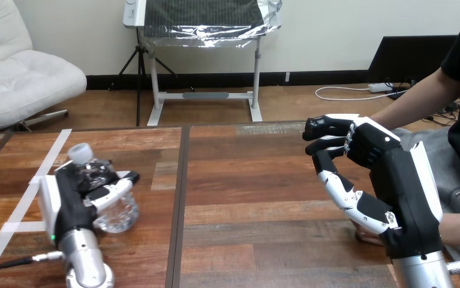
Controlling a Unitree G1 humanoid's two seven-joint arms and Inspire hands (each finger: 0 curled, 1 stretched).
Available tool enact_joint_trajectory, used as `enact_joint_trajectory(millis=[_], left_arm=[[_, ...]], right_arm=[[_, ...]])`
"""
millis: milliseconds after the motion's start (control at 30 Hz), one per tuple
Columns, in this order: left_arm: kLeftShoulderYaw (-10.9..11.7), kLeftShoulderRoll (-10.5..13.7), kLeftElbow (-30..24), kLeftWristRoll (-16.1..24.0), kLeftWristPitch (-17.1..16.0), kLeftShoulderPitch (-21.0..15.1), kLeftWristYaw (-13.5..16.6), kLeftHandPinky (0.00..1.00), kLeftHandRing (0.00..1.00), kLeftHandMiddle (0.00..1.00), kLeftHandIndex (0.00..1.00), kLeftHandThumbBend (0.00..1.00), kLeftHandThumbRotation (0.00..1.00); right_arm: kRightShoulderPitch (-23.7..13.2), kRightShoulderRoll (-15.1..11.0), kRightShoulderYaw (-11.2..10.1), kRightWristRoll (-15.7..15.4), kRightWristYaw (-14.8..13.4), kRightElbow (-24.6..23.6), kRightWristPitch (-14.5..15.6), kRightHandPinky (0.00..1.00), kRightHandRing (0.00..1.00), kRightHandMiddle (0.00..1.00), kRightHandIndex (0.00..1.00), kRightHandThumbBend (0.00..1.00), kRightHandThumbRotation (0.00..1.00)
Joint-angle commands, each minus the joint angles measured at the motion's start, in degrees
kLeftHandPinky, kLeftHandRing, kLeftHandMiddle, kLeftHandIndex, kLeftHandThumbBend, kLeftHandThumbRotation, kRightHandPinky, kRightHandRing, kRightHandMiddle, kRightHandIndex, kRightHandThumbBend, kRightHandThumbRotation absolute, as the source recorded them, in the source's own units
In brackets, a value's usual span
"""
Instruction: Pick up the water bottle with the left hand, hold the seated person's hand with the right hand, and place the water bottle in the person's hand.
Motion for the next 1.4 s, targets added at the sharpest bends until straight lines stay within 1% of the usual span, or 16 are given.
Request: enact_joint_trajectory(millis=[0, 200, 400, 600, 700, 800, 900, 933, 967, 1000, 1033, 1100, 1200, 1233, 1300, 1367], left_arm=[[-0.18, -0.52, -8.2, 0.15, -3.83, -1.33, -0.83, 0.37, 0.4, 0.45, 0.48, 0.69, 0.0], [-0.63, -1.68, -13.32, 0.74, -3.74, 0.55, -1.54, 0.37, 0.4, 0.45, 0.48, 0.69, 0.0], [-1.24, -2.65, -18.72, 1.95, -2.04, 2.29, -1.96, 0.37, 0.4, 0.45, 0.48, 0.71, 0.0], [-1.41, -4.04, -23.8, 1.84, -0.12, 3.86, -3.2, 0.37, 0.4, 0.45, 0.47, 0.72, 0.0], [-1.57, -4.68, -26.34, 1.72, 0.53, 4.7, -4.0, 0.37, 0.41, 0.45, 0.47, 0.72, 0.0], [-1.74, -5.28, -28.41, 1.46, 0.44, 5.47, -4.81, 0.37, 0.41, 0.45, 0.47, 0.72, 0.0], [-1.87, -5.87, -30.4, 1.01, 0.28, 6.27, -5.81, 0.37, 0.41, 0.45, 0.47, 0.71, 0.0], [-1.9, -6.3, -31.25, 0.1, -0.4, 6.65, -6.69, 0.37, 0.41, 0.45, 0.47, 0.71, 0.0], [-1.89, -6.61, -31.81, -0.53, -0.84, 6.91, -7.31, 0.37, 0.41, 0.45, 0.47, 0.71, 0.0], [-1.85, -6.83, -32.25, -0.95, -1.1, 7.1, -7.77, 0.37, 0.41, 0.45, 0.47, 0.71, 0.0], [-2.04, -6.96, -33.13, -0.56, -0.89, 7.47, -7.8, 0.37, 0.41, 0.45, 0.47, 0.71, 0.0], [-2.21, -7.07, -34.13, 0.22, -0.33, 7.86, -7.72, 0.37, 0.4, 0.45, 0.47, 0.71, 0.0], [-2.4, -7.4, -35.78, 0.65, -0.13, 8.59, -8.24, 0.37, 0.4, 0.44, 0.47, 0.71, 0.0], [-2.53, -7.53, -36.35, 0.55, -0.53, 8.88, -8.65, 0.37, 0.4, 0.44, 0.47, 0.71, 0.0], [-2.56, -7.74, -37.05, 0.44, -0.9, 9.23, -9.22, 0.37, 0.4, 0.44, 0.47, 0.7, 0.0], [-2.63, -8.21, -38.17, 0.12, -0.93, 9.73, -9.77, 0.36, 0.4, 0.44, 0.47, 0.7, 0.0]], right_arm=[[-3.65, -0.57, -1.09, 0.26, -0.27, -1.78, -0.36, 0.45, 0.57, 0.64, 0.65, 0.35, 0.02], [-3.97, -1.17, -1.43, -0.2, -0.14, -1.28, -1.01, 0.44, 0.57, 0.64, 0.65, 0.35, 0.02], [-3.7, -1.2, -1.8, -0.33, -0.32, -2.17, 0.65, 0.44, 0.57, 0.65, 0.66, 0.36, 0.03], [-3.61, -1.32, -2.07, 1.12, 0.24, -2.74, 2.22, 0.45, 0.58, 0.66, 0.67, 0.39, 0.04], [-3.61, -1.9, -2.43, 1.17, 0.59, -3.05, 3.06, 0.46, 0.61, 0.68, 0.68, 0.41, 0.05], [-3.62, -2.69, -2.82, 1.7, 1.32, -3.46, 4.19, 0.47, 0.63, 0.69, 0.69, 0.42, 0.05], [-3.49, -3.6, -3.6, 0.37, 1.33, -4.08, 5.37, 0.5, 0.65, 0.71, 0.7, 0.45, 0.05], [-3.36, -4.4, -4.1, -0.58, 1.43, -4.5, 6.36, 0.5, 0.65, 0.71, 0.7, 0.45, 0.05], [-3.27, -4.92, -4.41, -1.17, 1.52, -4.78, 7.06, 0.53, 0.67, 0.73, 0.71, 0.47, 0.05], [-3.2, -5.29, -4.61, -1.56, 1.57, -4.99, 7.55, 0.55, 0.68, 0.73, 0.71, 0.47, 0.05], [-3.09, -5.98, -4.92, -1.95, 1.84, -5.57, 8.79, 0.56, 0.69, 0.74, 0.72, 0.48, 0.04], [-3.01, -6.67, -5.16, -2.19, 2.12, -6.2, 10.18, 0.59, 0.71, 0.76, 0.73, 0.5, 0.05], [-3.29, -8.35, -5.76, -3.87, 2.21, -6.28, 10.4, 0.64, 0.74, 0.78, 0.75, 0.55, 0.02], [-3.4, -9.14, -6.09, -4.73, 2.26, -6.38, 10.58, 0.64, 0.74, 0.78, 0.75, 0.55, 0.02], [-3.48, -9.98, -6.38, -5.59, 2.25, -6.59, 10.94, 0.66, 0.76, 0.79, 0.76, 0.58, 0.01], [-3.7, -11.41, -7.0, -8.07, 1.87, -6.81, 11.31, 0.65, 0.76, 0.8, 0.76, 0.6, 0.01]])
